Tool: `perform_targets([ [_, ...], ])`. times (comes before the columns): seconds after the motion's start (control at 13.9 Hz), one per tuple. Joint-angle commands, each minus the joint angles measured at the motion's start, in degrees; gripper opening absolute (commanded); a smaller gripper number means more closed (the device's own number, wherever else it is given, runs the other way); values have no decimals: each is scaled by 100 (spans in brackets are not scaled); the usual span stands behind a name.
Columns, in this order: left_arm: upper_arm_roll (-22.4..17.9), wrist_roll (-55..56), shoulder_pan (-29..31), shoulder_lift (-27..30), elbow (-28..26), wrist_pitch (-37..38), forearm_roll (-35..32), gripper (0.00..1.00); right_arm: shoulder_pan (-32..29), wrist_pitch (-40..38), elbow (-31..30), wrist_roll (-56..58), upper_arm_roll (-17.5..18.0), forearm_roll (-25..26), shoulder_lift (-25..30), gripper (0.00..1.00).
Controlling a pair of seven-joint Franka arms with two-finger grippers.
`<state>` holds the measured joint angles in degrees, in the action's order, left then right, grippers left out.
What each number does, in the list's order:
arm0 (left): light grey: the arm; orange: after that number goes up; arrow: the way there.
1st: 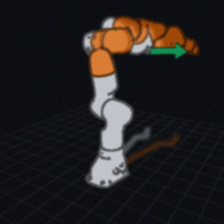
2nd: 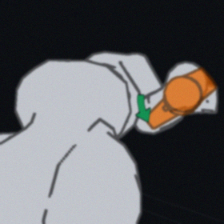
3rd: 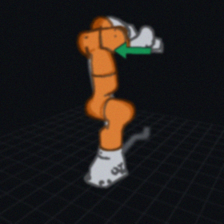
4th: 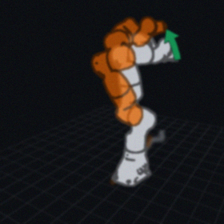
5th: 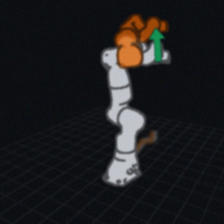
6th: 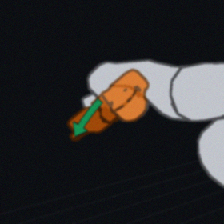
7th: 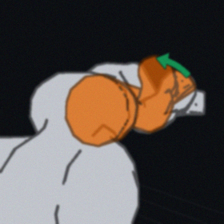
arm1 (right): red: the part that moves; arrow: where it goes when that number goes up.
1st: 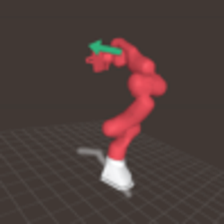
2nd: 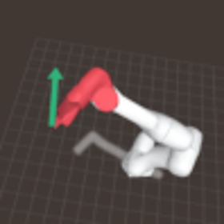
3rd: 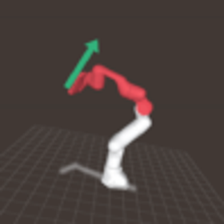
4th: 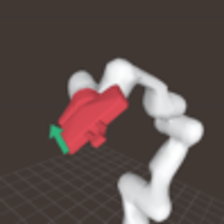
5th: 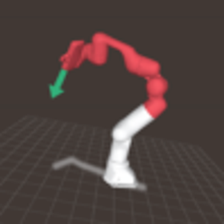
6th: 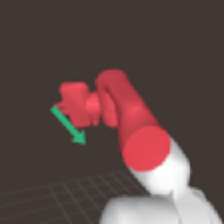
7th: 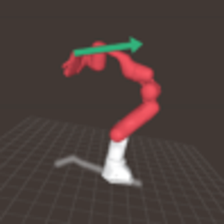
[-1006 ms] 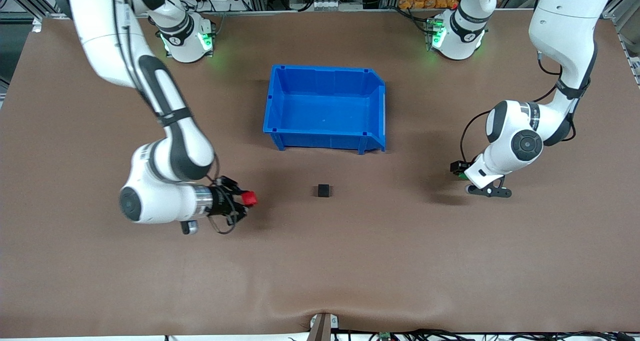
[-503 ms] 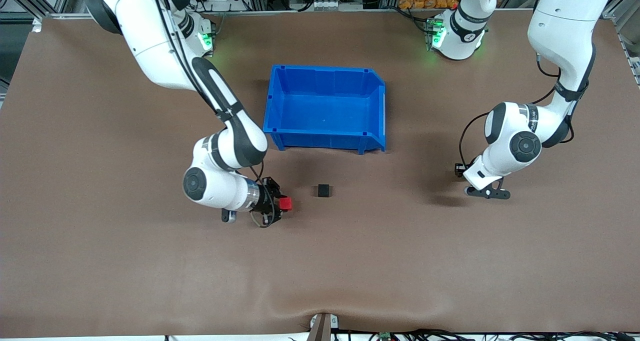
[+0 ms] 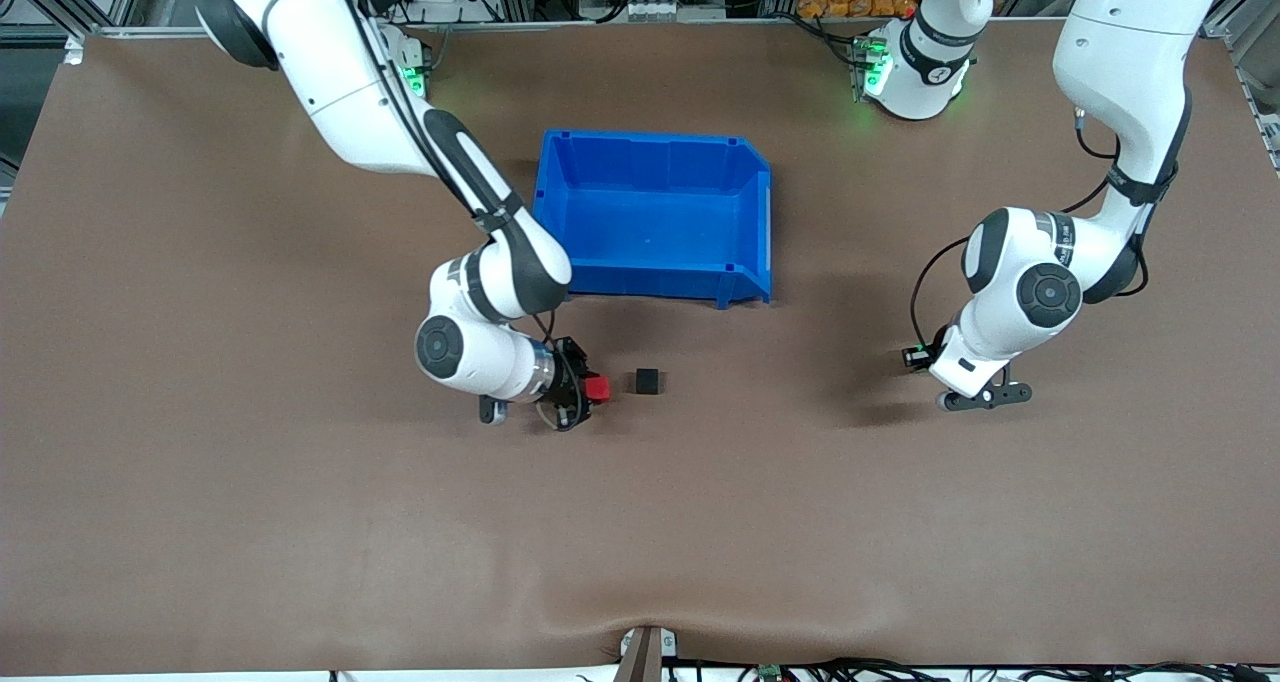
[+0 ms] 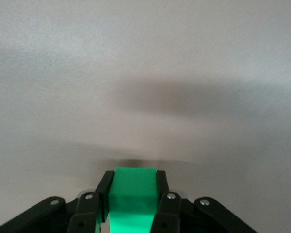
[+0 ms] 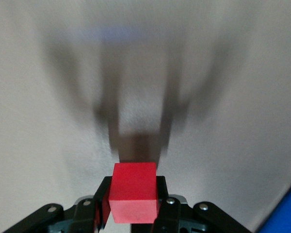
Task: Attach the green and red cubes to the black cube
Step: 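Carry the red cube with the right gripper beside the black cube, then release the red cube with the right gripper while the left gripper carries the green cube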
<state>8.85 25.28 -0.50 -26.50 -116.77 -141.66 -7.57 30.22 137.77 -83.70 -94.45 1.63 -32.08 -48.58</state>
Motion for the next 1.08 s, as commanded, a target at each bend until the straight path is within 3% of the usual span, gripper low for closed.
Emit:
perform_targets([
  [0.0,247,1175,-38,22,303,174,-25,0,185,233,12,-64,-57,-219,-125,0],
  [0.22,643,3073,-107,13,611,367,-25,0,308,242,47,-73,-57,-466,-116,0],
  [0.43,671,5172,-703,-214,1164,666,-25,0,379,294,38,-91,-57,-475,-125,0],
  [0.5,662,6102,-984,-398,1409,718,-60,0,370,338,38,-143,-57,-475,-125,10],
  [0.57,636,6868,-1230,-609,1655,754,-104,0,379,338,38,-213,-66,-397,-117,87],
  [0.65,618,7450,-1424,-794,1849,763,-104,0,336,330,56,-205,-84,-379,-108,100],
  [0.79,626,8270,-1601,-988,2149,772,-104,0,239,268,100,-144,-127,-352,-64,100],
  [1.01,644,8958,-1812,-1199,2326,772,-34,0,-77,259,179,93,-224,296,85,100],
])
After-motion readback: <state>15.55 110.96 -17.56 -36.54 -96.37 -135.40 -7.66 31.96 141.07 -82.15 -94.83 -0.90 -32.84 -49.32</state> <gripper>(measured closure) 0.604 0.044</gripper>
